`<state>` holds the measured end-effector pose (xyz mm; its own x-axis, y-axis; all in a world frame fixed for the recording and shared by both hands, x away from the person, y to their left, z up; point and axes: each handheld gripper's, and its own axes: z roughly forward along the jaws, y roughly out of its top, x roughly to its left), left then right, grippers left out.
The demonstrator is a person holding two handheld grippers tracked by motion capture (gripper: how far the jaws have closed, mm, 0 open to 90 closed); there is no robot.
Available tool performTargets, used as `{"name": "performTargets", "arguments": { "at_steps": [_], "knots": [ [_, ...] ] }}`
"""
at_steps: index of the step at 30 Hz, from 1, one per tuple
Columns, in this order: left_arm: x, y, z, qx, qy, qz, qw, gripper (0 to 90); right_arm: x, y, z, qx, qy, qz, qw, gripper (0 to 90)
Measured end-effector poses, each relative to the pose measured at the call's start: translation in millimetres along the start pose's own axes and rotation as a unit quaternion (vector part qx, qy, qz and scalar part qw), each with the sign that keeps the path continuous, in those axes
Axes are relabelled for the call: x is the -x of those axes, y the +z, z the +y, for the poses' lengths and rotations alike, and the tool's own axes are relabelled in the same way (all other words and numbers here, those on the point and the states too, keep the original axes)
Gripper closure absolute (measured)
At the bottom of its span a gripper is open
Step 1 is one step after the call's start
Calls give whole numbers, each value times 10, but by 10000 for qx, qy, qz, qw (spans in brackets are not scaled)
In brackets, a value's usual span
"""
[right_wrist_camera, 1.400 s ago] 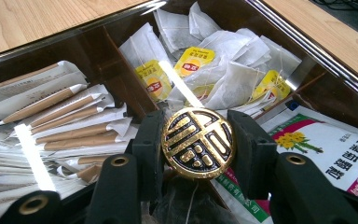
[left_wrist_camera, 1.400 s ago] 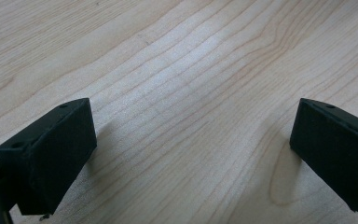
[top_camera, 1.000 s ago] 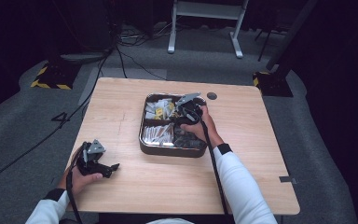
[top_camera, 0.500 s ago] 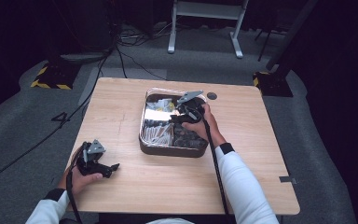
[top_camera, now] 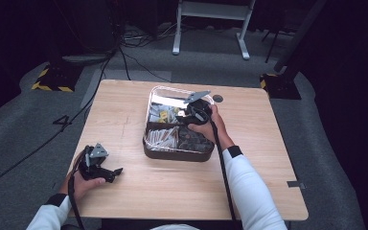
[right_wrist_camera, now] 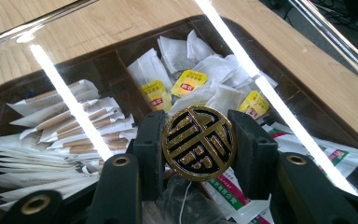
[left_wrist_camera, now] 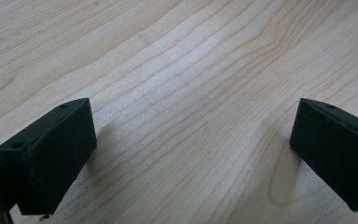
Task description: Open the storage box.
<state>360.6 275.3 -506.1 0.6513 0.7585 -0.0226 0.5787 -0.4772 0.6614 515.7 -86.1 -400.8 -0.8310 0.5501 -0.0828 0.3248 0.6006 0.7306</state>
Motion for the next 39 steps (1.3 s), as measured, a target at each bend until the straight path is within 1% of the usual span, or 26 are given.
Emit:
{"name": "performTargets", "arguments": {
  "at_steps": [17,19,34,39],
  "knots": [
    [-1,0,0,1,3,-1,10000,6,26,-141,53,38,5,-75,10000,591],
    [-1,0,0,2,3,-2,10000,6,30,-155,49,9,-21,-84,10000,591],
    [-2,0,0,1,7,-6,10000,6,84,-265,-51,37,56,-122,9999,592],
    [-2,0,0,1,8,-5,10000,6,115,-346,-131,72,60,-115,9999,591]
  ]
}}
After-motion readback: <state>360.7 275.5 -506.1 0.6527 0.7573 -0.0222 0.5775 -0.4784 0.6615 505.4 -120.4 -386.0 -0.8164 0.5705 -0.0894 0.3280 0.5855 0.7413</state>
